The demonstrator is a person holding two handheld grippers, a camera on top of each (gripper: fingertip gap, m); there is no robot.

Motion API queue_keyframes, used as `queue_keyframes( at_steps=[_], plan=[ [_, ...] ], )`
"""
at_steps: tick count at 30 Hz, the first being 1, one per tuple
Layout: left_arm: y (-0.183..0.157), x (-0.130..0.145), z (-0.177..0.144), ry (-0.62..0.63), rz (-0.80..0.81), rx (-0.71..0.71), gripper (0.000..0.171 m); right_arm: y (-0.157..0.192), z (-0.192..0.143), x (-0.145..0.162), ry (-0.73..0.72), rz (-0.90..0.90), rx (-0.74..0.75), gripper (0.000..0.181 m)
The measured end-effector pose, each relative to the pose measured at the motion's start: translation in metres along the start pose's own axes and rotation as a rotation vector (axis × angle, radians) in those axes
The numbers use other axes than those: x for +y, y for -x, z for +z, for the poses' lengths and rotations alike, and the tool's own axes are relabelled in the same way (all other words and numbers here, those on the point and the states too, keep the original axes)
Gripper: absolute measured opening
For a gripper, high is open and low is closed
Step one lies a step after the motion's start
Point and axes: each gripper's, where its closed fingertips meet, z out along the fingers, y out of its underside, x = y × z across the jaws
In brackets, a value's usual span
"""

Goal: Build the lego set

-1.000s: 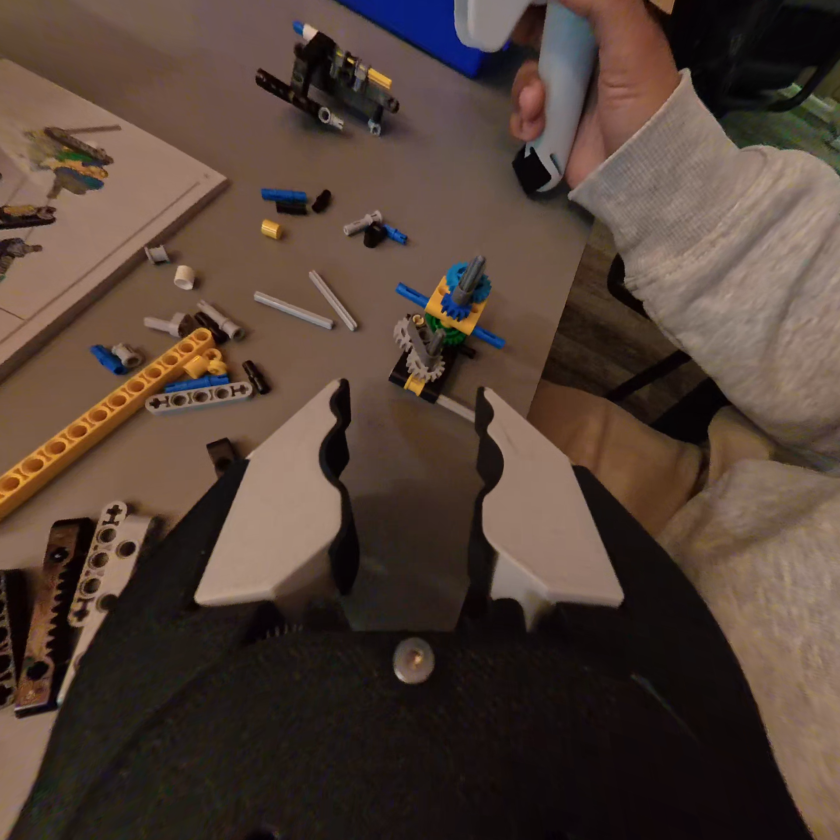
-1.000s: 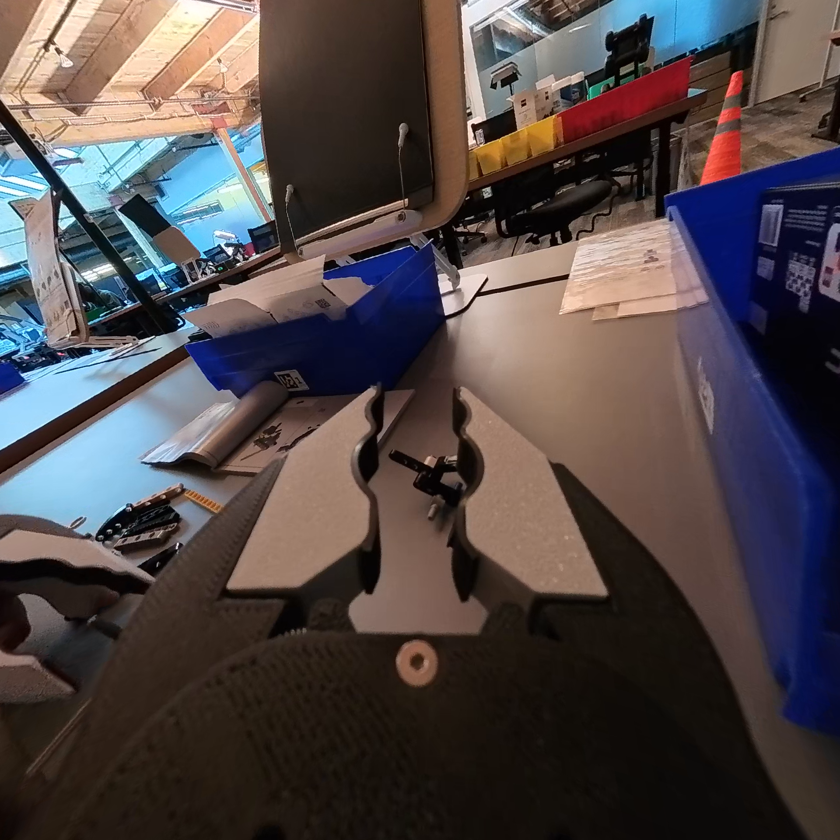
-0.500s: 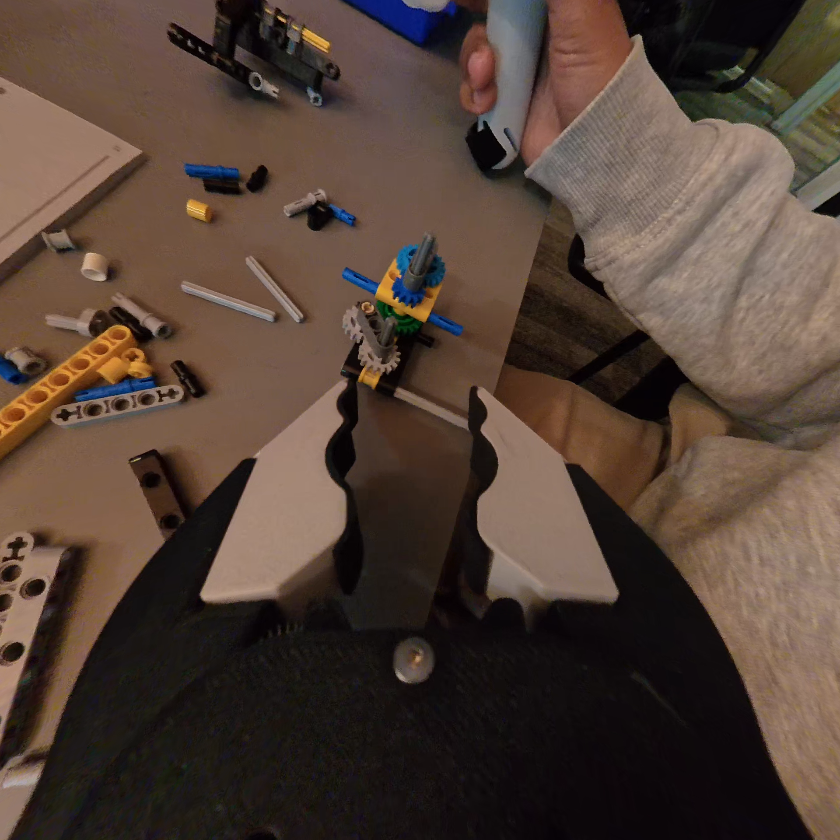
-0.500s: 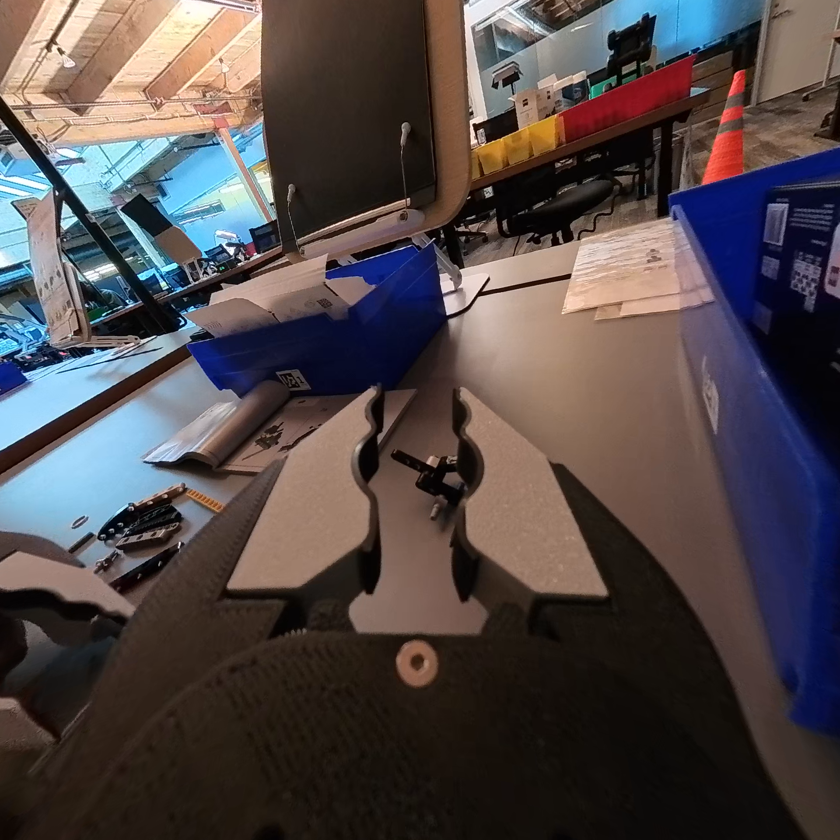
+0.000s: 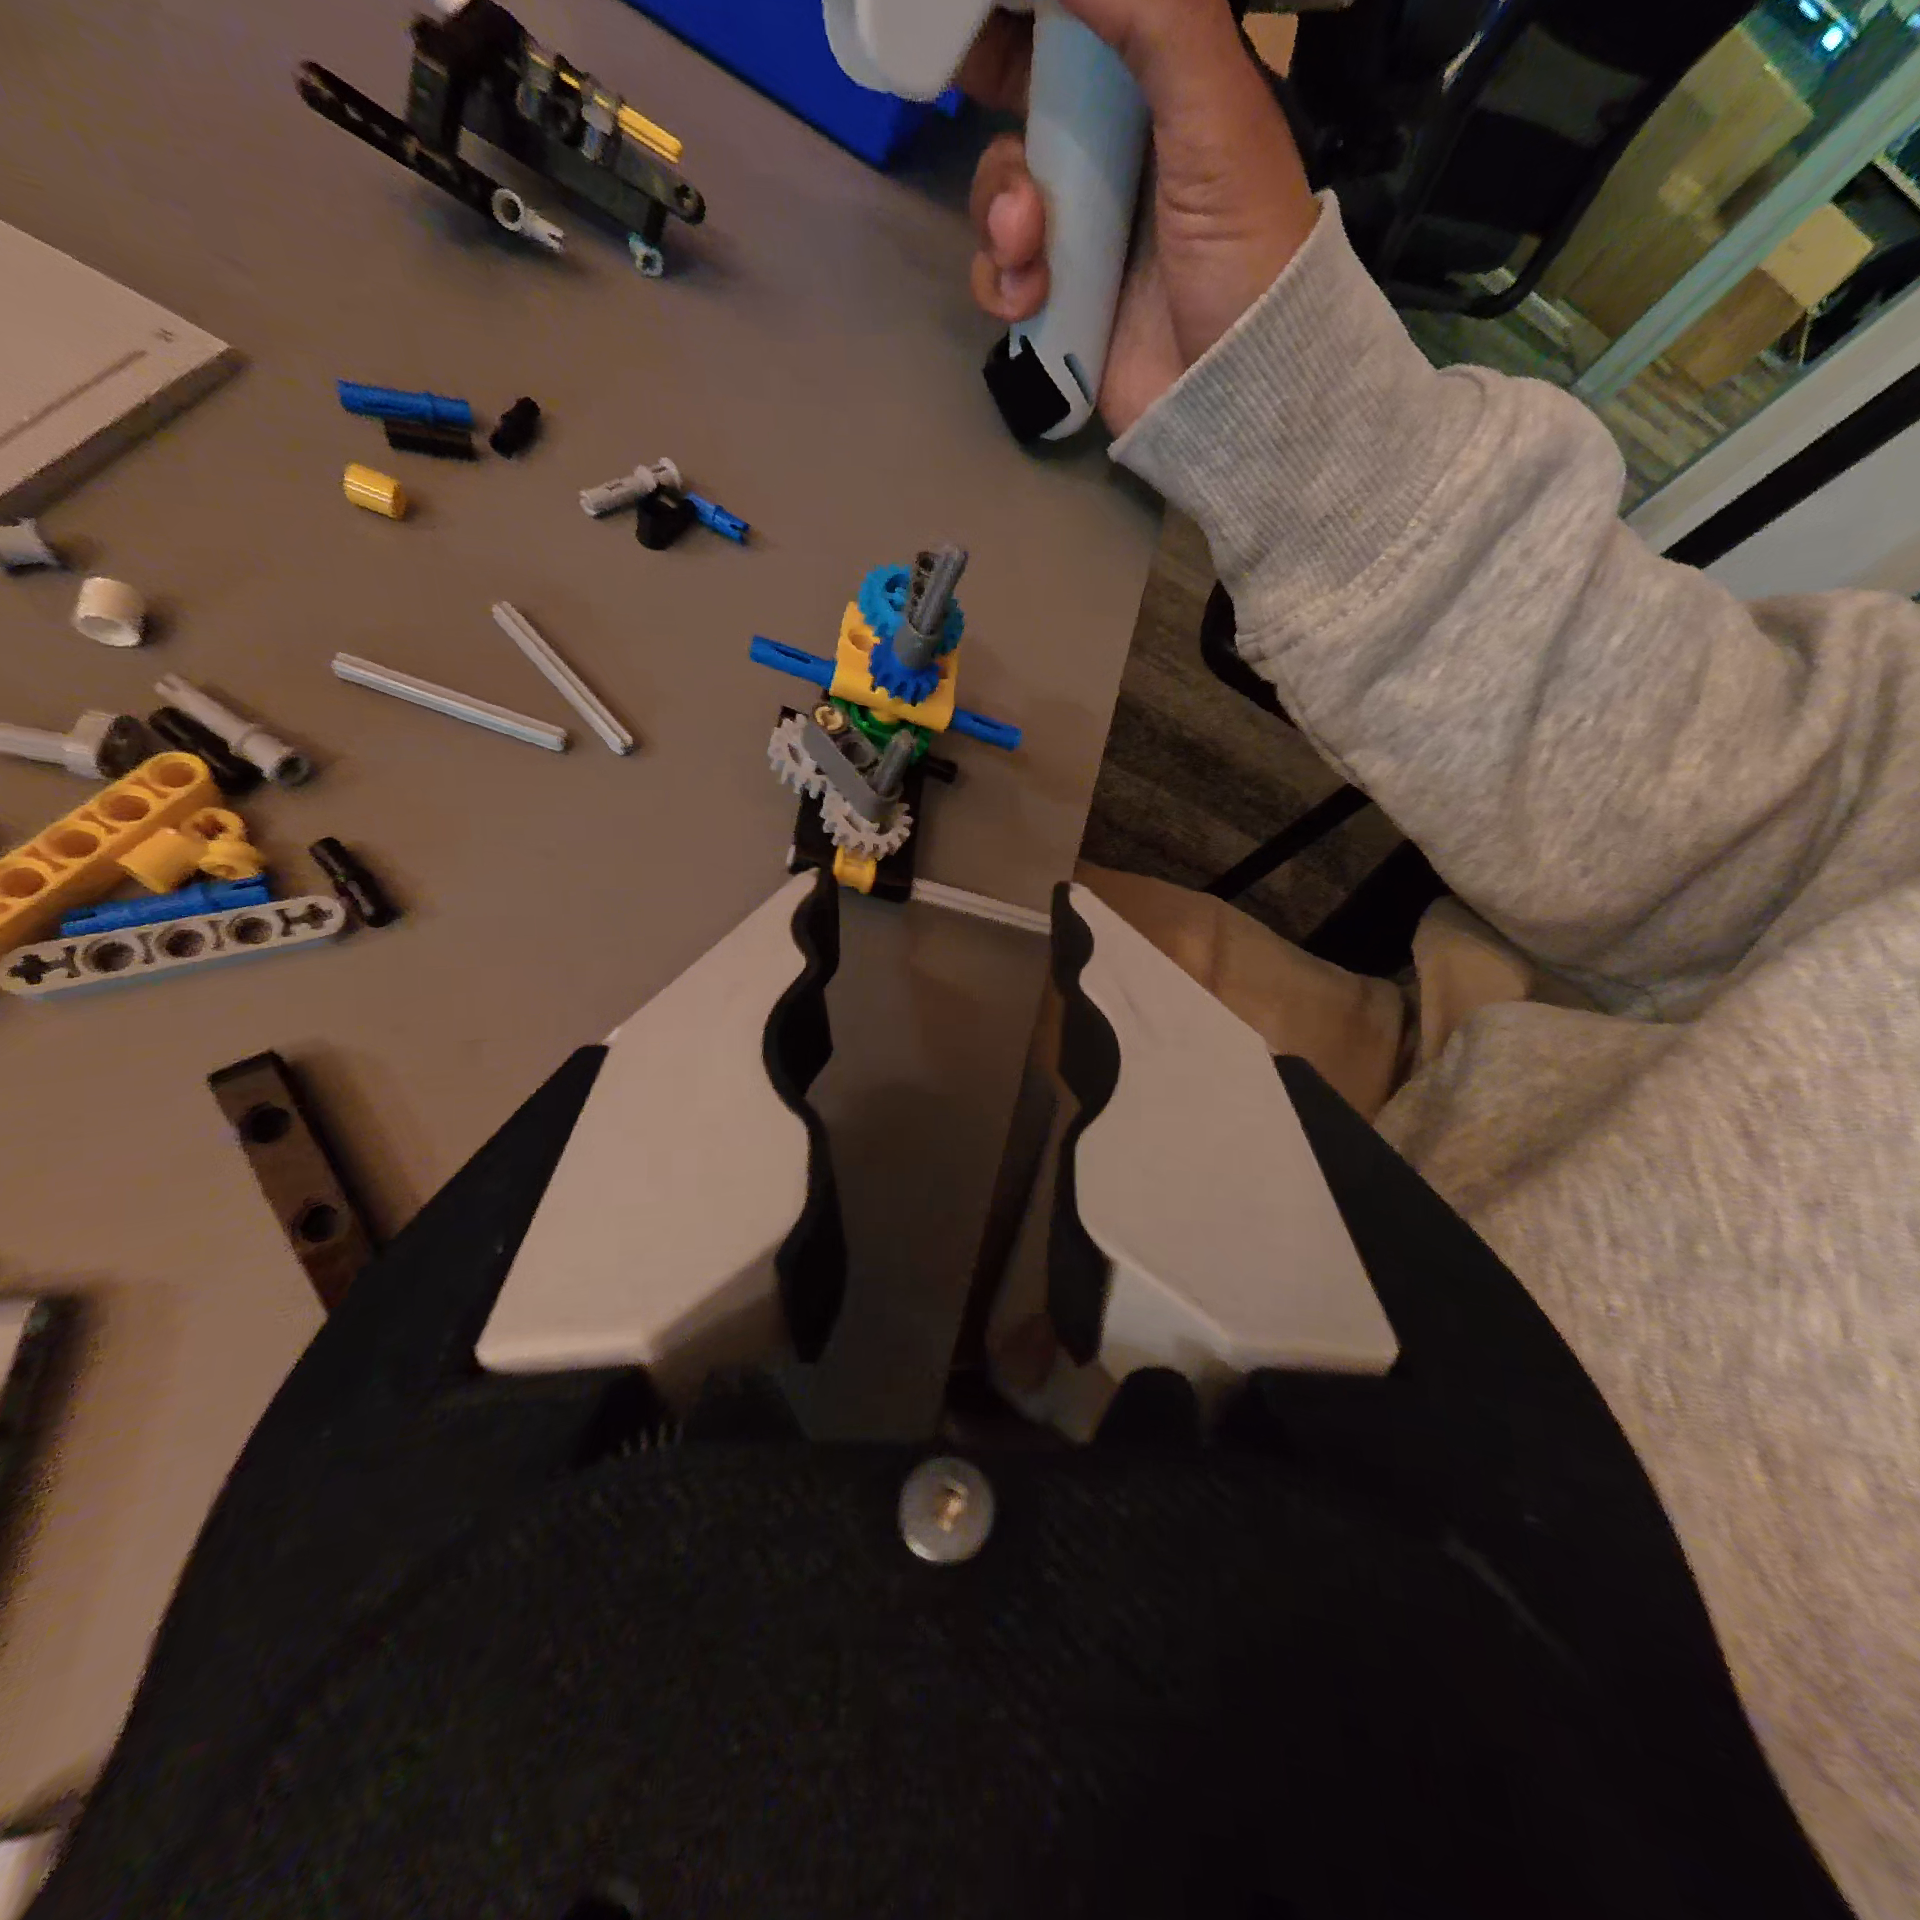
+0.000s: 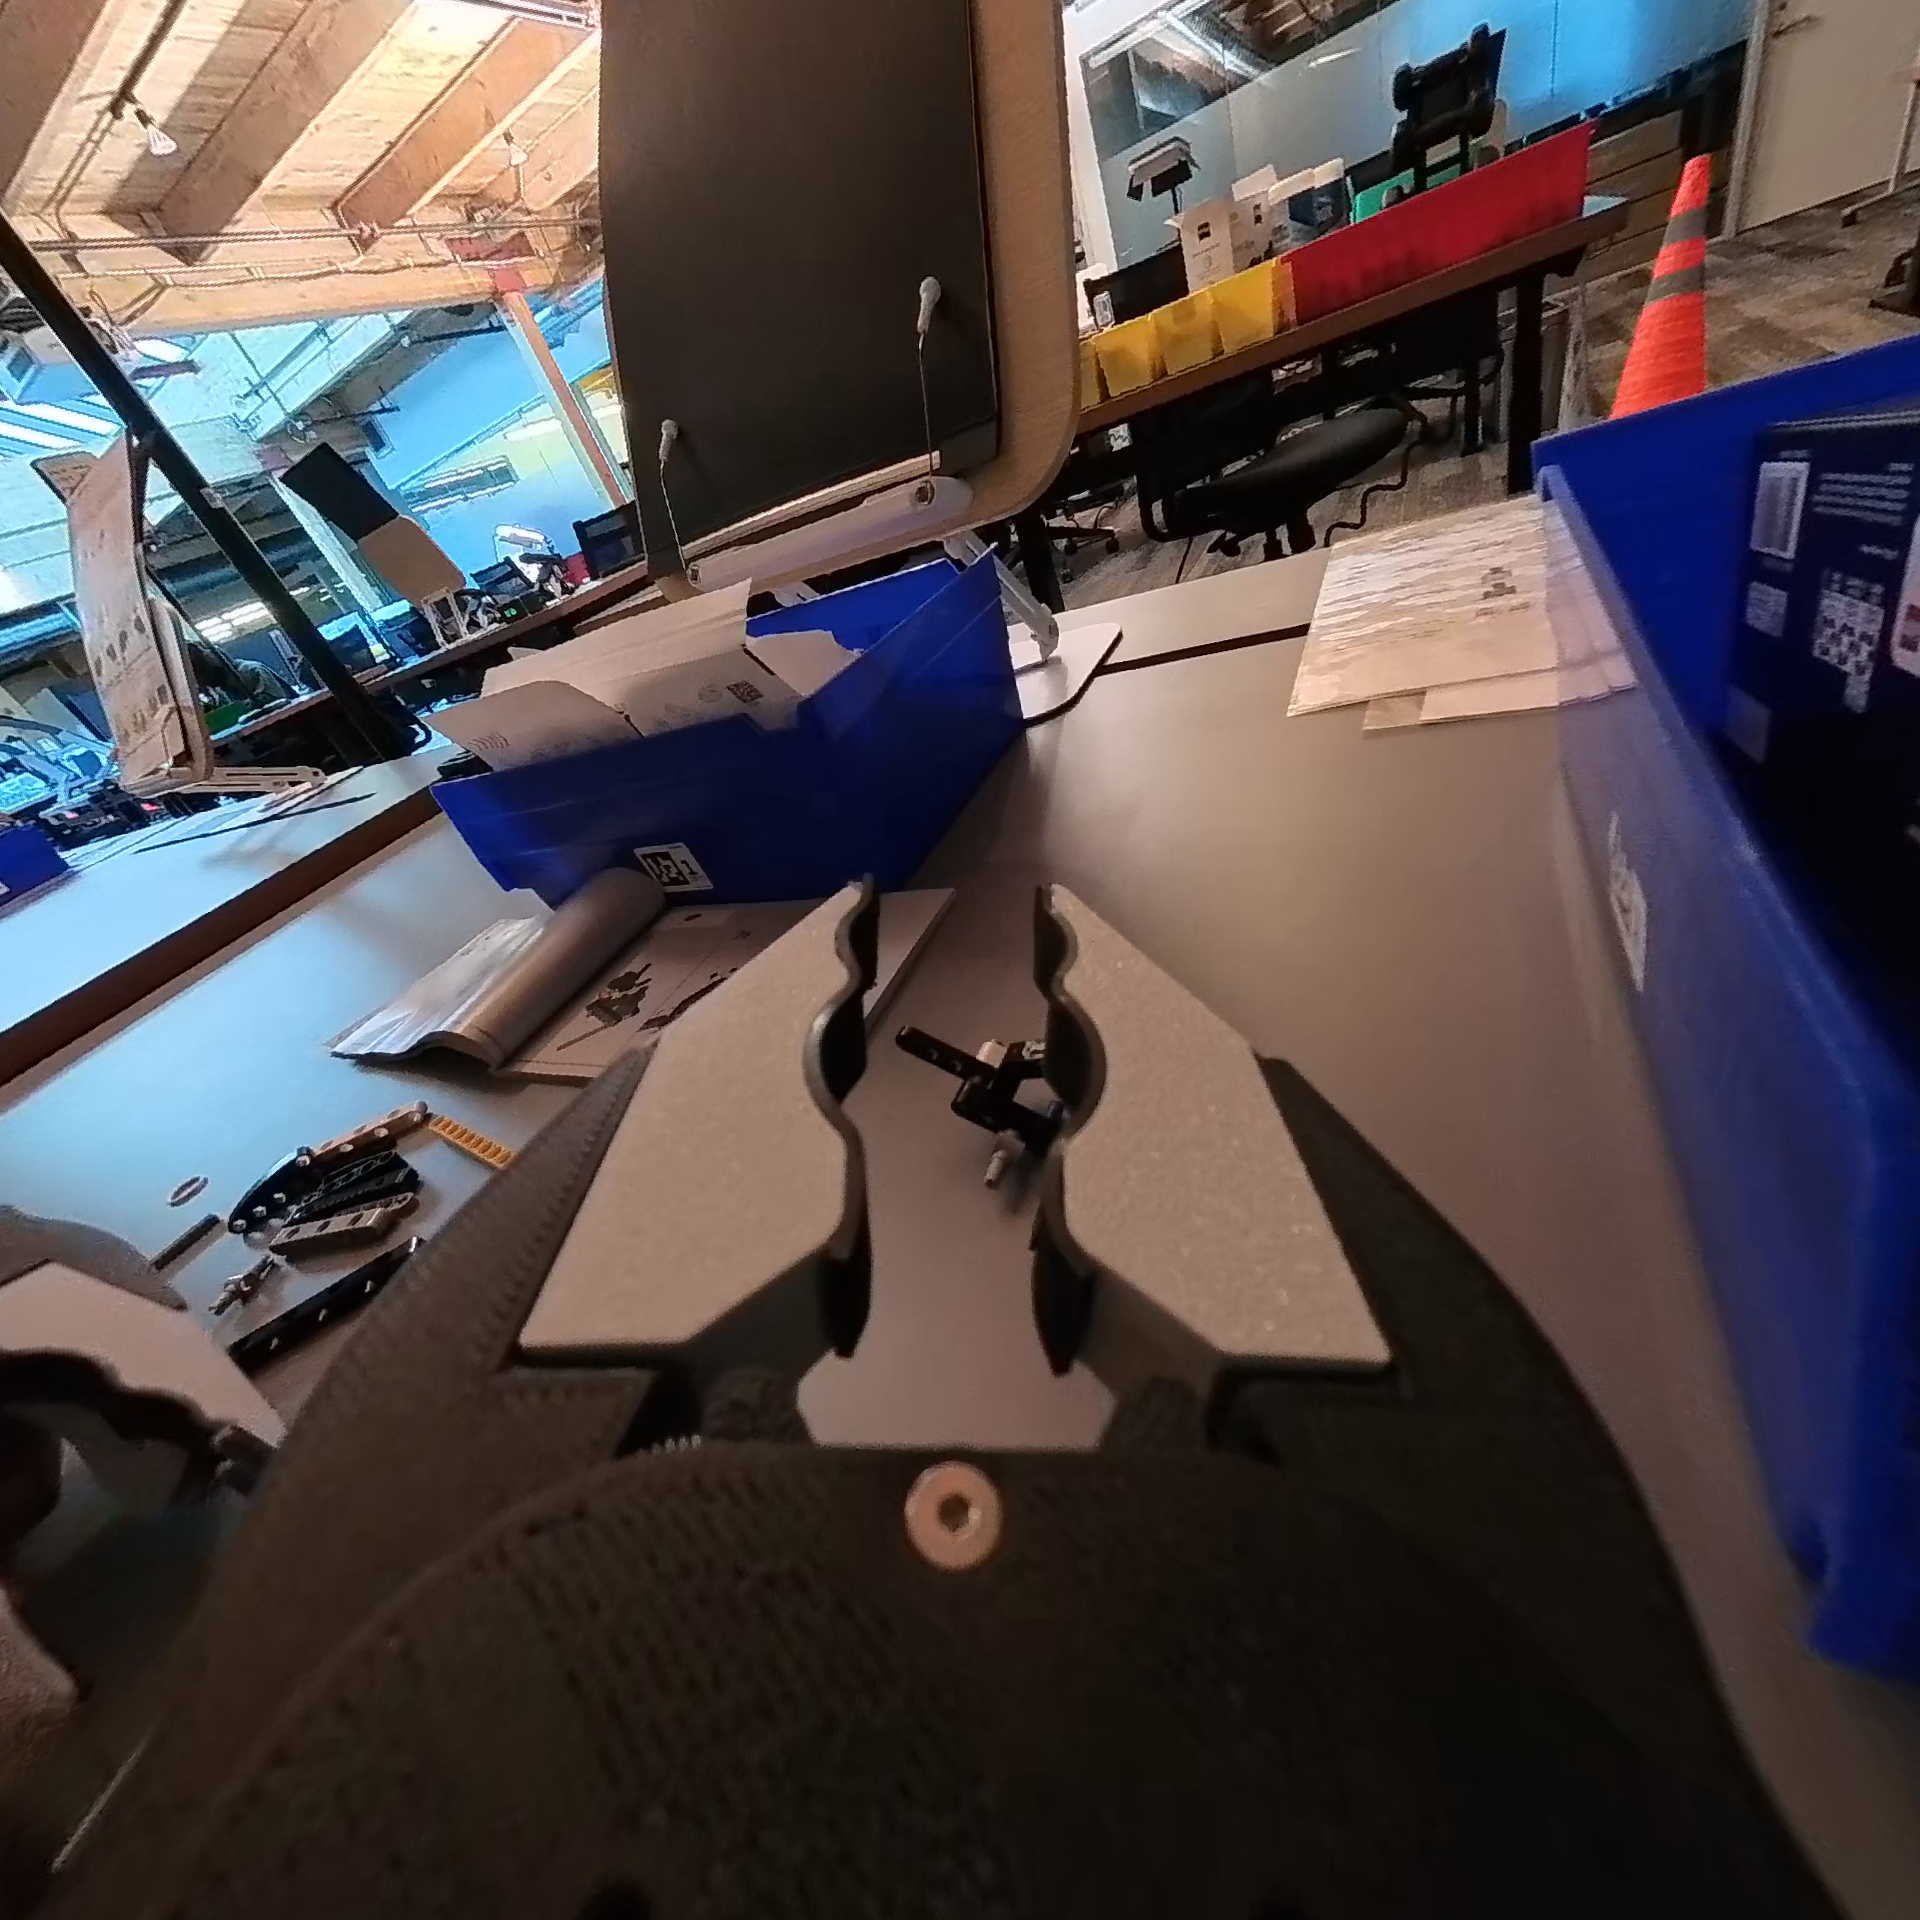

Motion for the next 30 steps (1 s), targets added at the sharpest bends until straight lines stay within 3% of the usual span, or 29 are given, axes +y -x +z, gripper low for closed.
queue_keyframes(
  at_steps=[17,30],
  plan=[
    [0.001,-0.017,-0.009,-0.137,-0.058,0.055,0.030,0.002,0.001,0.001,0.003,-0.001,-0.004,0.028],
    [0.001,-0.018,-0.009,-0.141,-0.086,0.080,0.029,0.003,0.001,0.001,0.006,0.001,-0.009,0.028]
  ],
)
